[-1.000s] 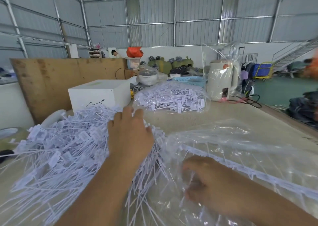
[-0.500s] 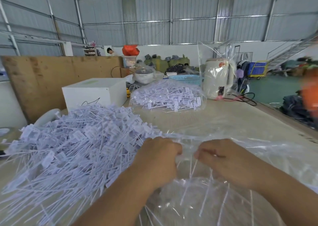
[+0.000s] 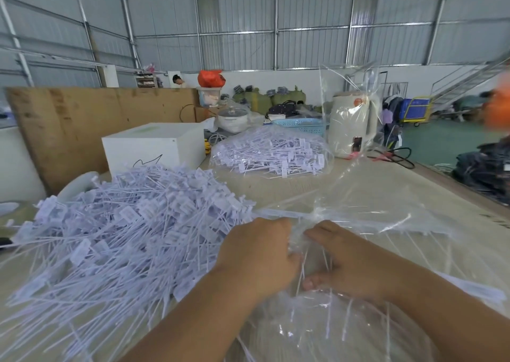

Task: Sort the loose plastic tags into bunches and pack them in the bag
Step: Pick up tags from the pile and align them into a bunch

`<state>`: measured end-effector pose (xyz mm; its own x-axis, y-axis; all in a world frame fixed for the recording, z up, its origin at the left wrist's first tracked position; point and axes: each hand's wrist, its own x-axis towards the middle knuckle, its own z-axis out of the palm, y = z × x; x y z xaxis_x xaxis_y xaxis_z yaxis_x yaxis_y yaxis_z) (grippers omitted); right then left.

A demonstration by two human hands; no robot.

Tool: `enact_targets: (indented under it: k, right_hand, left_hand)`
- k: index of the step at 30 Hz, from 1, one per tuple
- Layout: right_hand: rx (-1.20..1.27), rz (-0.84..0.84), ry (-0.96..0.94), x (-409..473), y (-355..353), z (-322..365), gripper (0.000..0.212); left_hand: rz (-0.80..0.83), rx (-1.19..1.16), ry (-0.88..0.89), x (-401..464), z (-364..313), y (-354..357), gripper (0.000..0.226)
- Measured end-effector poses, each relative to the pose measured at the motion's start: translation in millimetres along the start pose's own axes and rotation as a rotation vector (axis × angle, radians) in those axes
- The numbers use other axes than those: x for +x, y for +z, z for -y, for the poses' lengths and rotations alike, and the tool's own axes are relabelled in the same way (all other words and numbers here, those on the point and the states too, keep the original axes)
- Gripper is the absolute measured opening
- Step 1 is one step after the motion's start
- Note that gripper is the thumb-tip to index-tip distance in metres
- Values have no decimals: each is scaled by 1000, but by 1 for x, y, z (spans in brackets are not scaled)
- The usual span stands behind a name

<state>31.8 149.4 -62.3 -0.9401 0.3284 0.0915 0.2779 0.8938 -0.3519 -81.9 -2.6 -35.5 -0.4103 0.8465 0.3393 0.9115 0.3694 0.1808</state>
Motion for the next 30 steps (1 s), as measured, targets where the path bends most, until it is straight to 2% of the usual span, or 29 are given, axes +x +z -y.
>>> enact_targets:
  k: [5,9,10,12,13,16,21,24,30]
  right_hand:
    - [5,-40,-105,11,0,-9,72]
    - [60,-93,-58,12,0,-10,65]
    - [2,-176,-40,11,1,-9,56]
    - [-298,-346,53,12,2,-2,43]
    - [-448,-364,124,13,3,2,43]
    - [-566,-270,262,20,9,10,46]
    - [-513,-151,354,34,15,14,46]
    - [-508,-150,355,37,9,17,42]
    - [-549,-230,242,34,-4,27,31]
  left_hand:
    - [-65,48,-35,2,3,1,24]
    - [-78,47,-35,2,4,1,40]
    - [-93,19,-33,3,4,2,47]
    - [-144,-43,-24,4,1,4,62]
    - [-175,-58,-10,5,-1,4,66]
    - [-214,-61,45,4,-6,4,53]
    - [-30,-25,98,5,-4,8,31]
    - [11,1,113,6,-4,14,23]
    - [50,85,124,5,-6,33,40]
